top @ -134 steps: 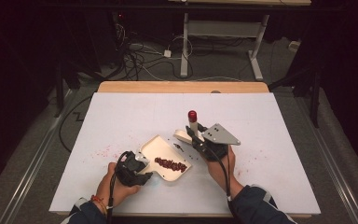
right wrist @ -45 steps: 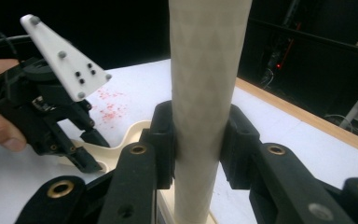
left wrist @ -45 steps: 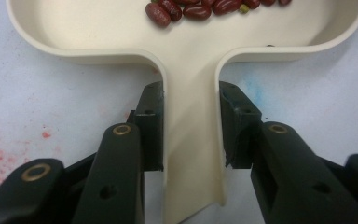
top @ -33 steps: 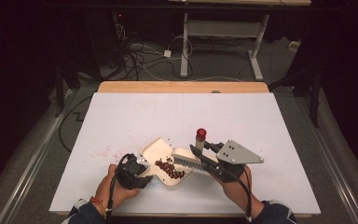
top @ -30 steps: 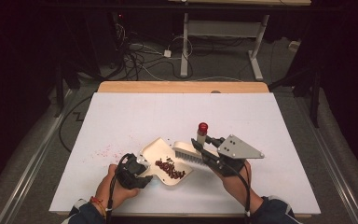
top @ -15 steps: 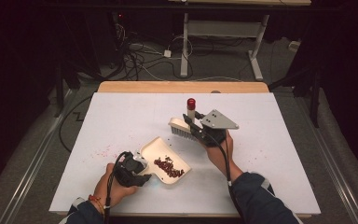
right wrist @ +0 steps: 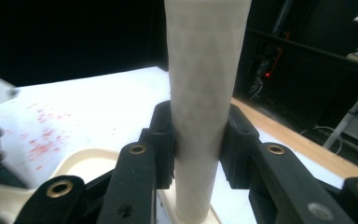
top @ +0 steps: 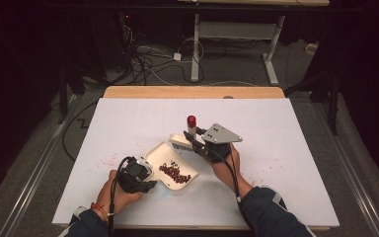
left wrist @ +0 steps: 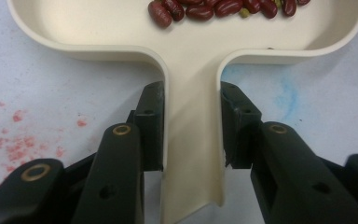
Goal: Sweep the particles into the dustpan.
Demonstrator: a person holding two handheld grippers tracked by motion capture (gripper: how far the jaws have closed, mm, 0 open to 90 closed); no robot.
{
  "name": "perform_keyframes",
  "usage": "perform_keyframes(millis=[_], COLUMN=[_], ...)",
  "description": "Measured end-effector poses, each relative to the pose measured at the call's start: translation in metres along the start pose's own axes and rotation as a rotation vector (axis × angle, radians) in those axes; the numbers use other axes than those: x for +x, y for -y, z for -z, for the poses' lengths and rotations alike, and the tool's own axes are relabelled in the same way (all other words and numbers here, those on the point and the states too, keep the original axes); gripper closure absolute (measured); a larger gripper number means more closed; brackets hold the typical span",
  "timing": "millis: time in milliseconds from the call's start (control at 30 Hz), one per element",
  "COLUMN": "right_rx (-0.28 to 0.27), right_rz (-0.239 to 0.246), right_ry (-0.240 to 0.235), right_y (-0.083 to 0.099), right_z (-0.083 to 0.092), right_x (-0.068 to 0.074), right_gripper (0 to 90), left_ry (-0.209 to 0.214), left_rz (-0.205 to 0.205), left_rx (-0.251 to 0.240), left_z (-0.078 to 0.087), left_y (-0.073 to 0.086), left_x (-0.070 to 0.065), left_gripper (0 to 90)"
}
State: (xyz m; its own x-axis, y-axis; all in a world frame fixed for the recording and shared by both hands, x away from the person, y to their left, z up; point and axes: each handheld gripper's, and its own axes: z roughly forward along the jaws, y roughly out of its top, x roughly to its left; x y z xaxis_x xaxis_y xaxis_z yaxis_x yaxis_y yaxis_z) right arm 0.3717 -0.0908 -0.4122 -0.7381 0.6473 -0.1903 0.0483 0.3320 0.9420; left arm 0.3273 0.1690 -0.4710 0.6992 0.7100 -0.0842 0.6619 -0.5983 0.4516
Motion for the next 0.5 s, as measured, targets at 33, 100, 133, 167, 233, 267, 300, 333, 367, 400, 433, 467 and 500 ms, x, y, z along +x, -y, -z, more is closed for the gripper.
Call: perform_keyframes(millis=[33, 100, 133, 167, 233, 267, 300, 333, 367, 400, 433, 467, 500], right_rx=[0.001, -0.001, 0.0, 0.002, -0.001, -0.006, -0.011, -0.018, -0.024, -0.035, -0.042, -0.047, -0.056], right_rz=[0.003, 0.003, 0.0, 0.003, 0.003, -0.001, 0.002, 0.002, 0.0, -0.004, -0.003, -0.016, -0.019], right_ry=[-0.007, -0.035, -0.047, -0.064, -0.086, -0.099, -0.107, -0.106, -0.104, -0.103, -0.104, -0.096, -0.085], right_y=[0.0, 0.0, -0.001, -0.003, -0.006, -0.007, -0.009, -0.011, -0.013, -0.014, -0.016, -0.017, -0.019], right_z=[0.003, 0.008, 0.011, 0.013, 0.017, 0.02, 0.022, 0.024, 0.026, 0.028, 0.03, 0.032, 0.033], right_x=[0.003, 0.008, 0.012, 0.015, 0.022, 0.024, 0.026, 0.027, 0.027, 0.026, 0.025, 0.023, 0.021], right_gripper=[70.1, 70.2, 70.2, 70.2, 70.3, 70.3, 70.3, 70.3, 70.3, 70.3, 70.3, 70.3, 70.3], left_ry=[-0.004, -0.009, -0.009, -0.01, -0.011, -0.011, -0.011, -0.013, -0.015, -0.013, -0.012, -0.012, -0.01], left_rz=[-0.001, 0.005, 0.007, 0.008, 0.009, 0.011, 0.011, 0.012, 0.015, 0.015, 0.019, 0.018, 0.018], left_rx=[0.0, -0.002, -0.002, -0.003, -0.003, -0.004, -0.004, -0.006, -0.008, -0.009, -0.012, -0.012, -0.014], left_z=[0.0, -0.001, -0.001, -0.001, -0.001, -0.001, -0.001, -0.001, -0.001, -0.001, -0.001, -0.001, -0.001], left_y=[0.0, -0.001, -0.001, -0.001, -0.001, -0.001, -0.001, -0.001, -0.001, -0.001, -0.001, -0.001, -0.001], left_x=[0.0, 0.0, 0.0, 0.0, 0.001, 0.001, 0.001, 0.001, 0.001, 0.001, 0.001, 0.001, 0.002], left_gripper=[63.9, 63.8, 63.8, 63.8, 63.8, 63.8, 63.8, 63.8, 63.8, 63.8, 63.8, 63.8, 63.8])
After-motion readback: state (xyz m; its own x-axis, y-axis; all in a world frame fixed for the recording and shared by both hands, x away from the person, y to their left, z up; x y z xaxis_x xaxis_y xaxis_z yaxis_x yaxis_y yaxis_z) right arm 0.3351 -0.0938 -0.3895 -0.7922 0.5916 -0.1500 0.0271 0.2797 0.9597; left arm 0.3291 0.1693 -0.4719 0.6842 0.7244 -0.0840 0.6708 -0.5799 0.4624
